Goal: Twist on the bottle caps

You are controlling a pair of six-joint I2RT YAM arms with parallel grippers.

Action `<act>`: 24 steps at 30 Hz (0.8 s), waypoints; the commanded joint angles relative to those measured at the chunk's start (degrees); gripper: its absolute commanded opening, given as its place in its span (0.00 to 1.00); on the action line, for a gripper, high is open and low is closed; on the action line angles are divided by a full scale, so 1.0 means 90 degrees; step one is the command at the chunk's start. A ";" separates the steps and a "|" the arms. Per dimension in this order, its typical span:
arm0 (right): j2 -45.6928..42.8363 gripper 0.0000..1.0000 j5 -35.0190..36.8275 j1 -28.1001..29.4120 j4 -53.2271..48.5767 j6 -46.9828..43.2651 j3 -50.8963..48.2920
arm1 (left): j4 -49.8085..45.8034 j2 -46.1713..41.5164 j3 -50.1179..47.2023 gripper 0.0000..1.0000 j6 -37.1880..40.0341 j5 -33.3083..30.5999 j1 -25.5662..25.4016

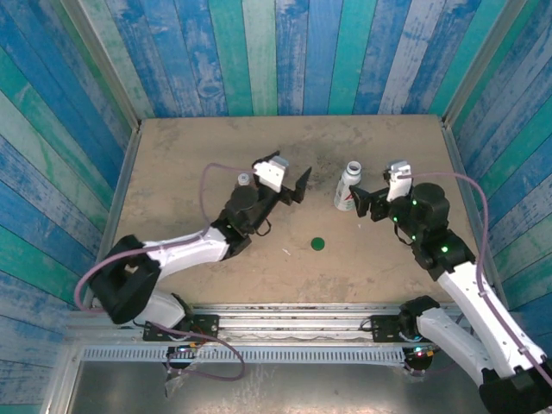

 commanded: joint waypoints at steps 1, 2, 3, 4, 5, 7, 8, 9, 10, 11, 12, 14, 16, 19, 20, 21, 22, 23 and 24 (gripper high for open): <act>-0.0381 1.00 0.0509 -0.0123 -0.0096 -0.0006 -0.0081 | 0.0400 0.0914 0.0539 0.94 -0.0178 0.0130 -0.0227; -0.0449 1.00 0.0599 -0.0147 -0.0116 -0.0033 -0.0087 | 0.0483 0.1149 0.0682 0.94 -0.0201 0.0121 -0.0295; -0.0479 1.00 0.0772 -0.0176 -0.0205 -0.0045 -0.0056 | 0.0573 0.1424 0.0854 0.94 -0.0248 0.0120 -0.0354; -0.0473 1.00 0.0930 -0.0211 -0.0333 -0.0051 0.0010 | 0.0649 0.1675 0.1008 0.94 -0.0360 0.0115 -0.0395; -0.0456 1.00 0.1021 -0.0235 -0.0430 -0.0080 0.0073 | 0.0695 0.1868 0.1138 0.94 -0.0479 0.0132 -0.0419; -0.0451 1.00 0.1102 -0.0269 -0.0541 -0.0140 0.0124 | 0.0802 0.2272 0.1423 0.94 -0.0671 0.0202 -0.0455; -0.0468 1.00 0.1097 -0.0284 -0.0564 -0.0167 0.0118 | 0.0804 0.2431 0.1550 0.94 -0.0739 0.0231 -0.0463; -0.0503 1.00 0.1096 -0.0285 -0.0565 -0.0160 0.0111 | 0.0776 0.2599 0.1706 0.94 -0.0819 0.0250 -0.0472; -0.0548 1.00 0.1087 -0.0295 -0.0563 -0.0138 0.0098 | 0.0702 0.2754 0.1876 0.94 -0.0877 0.0290 -0.0488; -0.0591 1.00 0.1045 -0.0295 -0.0550 -0.0138 0.0088 | 0.0588 0.2881 0.2038 0.94 -0.0931 0.0316 -0.0483; -0.0612 1.00 0.0989 -0.0294 -0.0549 -0.0129 0.0068 | 0.0414 0.3017 0.2226 0.94 -0.0990 0.0337 -0.0497; -0.0652 1.00 0.0900 -0.0295 -0.0542 -0.0116 0.0029 | 0.0285 0.3268 0.2472 0.94 -0.1063 0.0415 -0.0501; -0.0695 1.00 0.0878 -0.0298 -0.0545 -0.0118 -0.0008 | 0.0184 0.3515 0.2672 0.94 -0.1134 0.0514 -0.0513; -0.0734 1.00 0.0845 -0.0300 -0.0550 -0.0158 -0.0012 | -0.0008 0.3754 0.2915 0.94 -0.1256 0.0557 -0.0525; -0.0746 1.00 0.0829 -0.0305 -0.0555 -0.0170 -0.0006 | -0.0028 0.3818 0.2950 0.94 -0.1289 0.0557 -0.0523; -0.0746 1.00 0.0811 -0.0305 -0.0560 -0.0174 -0.0007 | -0.0037 0.3882 0.3002 0.94 -0.1325 0.0571 -0.0530; -0.0751 1.00 0.0802 -0.0303 -0.0562 -0.0179 -0.0008 | -0.0057 0.3944 0.3053 0.94 -0.1333 0.0579 -0.0525; -0.0739 1.00 0.0783 -0.0305 -0.0562 -0.0182 -0.0007 | -0.0096 0.4001 0.3106 0.94 -0.1363 0.0579 -0.0530; -0.0727 1.00 0.0771 -0.0305 -0.0545 -0.0178 -0.0009 | -0.0130 0.4073 0.3162 0.94 -0.1400 0.0589 -0.0522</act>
